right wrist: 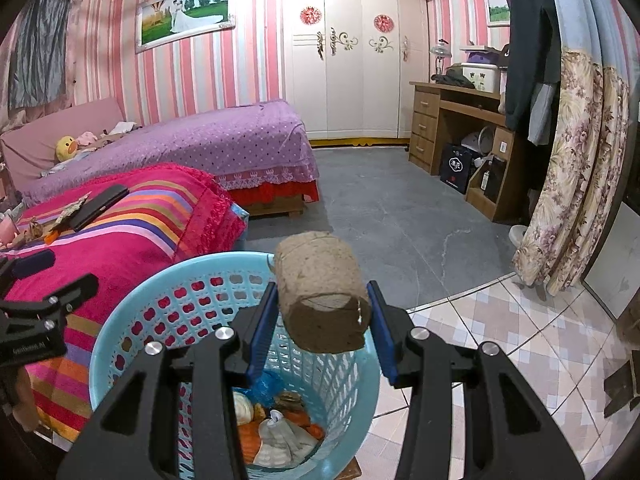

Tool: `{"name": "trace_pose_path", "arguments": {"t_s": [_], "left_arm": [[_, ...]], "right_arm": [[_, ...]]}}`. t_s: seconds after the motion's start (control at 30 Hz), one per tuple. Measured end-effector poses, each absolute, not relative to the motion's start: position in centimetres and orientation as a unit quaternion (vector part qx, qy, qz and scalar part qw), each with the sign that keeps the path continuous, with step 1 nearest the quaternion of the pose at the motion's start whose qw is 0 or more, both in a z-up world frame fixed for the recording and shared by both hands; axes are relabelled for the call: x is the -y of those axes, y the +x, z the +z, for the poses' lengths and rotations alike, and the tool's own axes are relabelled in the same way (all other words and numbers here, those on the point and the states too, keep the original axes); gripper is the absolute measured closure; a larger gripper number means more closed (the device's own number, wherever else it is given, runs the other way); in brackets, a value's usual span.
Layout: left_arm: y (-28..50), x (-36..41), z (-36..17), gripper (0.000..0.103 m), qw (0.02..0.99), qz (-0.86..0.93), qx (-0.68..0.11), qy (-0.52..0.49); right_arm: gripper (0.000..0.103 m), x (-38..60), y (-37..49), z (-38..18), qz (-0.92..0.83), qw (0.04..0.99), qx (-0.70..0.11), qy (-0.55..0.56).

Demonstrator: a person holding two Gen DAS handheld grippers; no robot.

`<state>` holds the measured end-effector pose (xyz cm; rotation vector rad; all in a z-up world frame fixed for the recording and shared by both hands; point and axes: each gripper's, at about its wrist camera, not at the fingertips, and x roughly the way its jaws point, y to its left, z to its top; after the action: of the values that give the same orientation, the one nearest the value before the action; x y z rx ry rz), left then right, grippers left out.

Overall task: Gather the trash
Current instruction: 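Carry bowl and tube over the basket and open both tools to drop them, then grasp the brown felt block with the left tool while the right tool grasps the orange lid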

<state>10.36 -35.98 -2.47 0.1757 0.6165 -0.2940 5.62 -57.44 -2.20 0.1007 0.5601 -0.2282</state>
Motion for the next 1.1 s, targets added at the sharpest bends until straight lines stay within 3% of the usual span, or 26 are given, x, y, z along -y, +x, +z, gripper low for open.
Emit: {"name": "trace_pose_path", "arguments": {"t_s": [0.13, 0.2, 0.27, 0.37, 0.47, 1.1], "left_arm": [[10.7, 34.4, -2.1, 0.007, 0.942, -0.129, -0.297, 0.085], [10.9, 33.8, -1.9, 0.007, 0.943, -0.124, -0.296, 0.086], [10.9, 33.2, -1.8, 0.007, 0.944, -0.120, -0.294, 0.085], [11.1, 32.3, -1.6, 0.006, 0.945, -0.115, -0.292, 0.086], [11.3, 31.4, -1.5, 0.006, 0.946, -0.111, -0.290, 0.087], [15.4, 19.7, -0.2, 0.006, 0.952, -0.068, -0.282, 0.097]], "right_arm": [[0.056, 56.9, 5.8, -2.1, -0.107, 0.955, -0.273, 0.051], [0.050, 56.5, 6.0, -2.1, -0.107, 0.955, -0.273, 0.047], [0.032, 55.8, 6.2, -1.9, -0.110, 0.956, -0.269, 0.040], [0.017, 55.3, 6.5, -1.8, -0.112, 0.956, -0.269, 0.041], [0.010, 54.6, 7.0, -1.7, -0.125, 0.954, -0.271, 0.036], [0.005, 47.0, 12.3, -0.9, -0.119, 0.954, -0.272, 0.042]]}}
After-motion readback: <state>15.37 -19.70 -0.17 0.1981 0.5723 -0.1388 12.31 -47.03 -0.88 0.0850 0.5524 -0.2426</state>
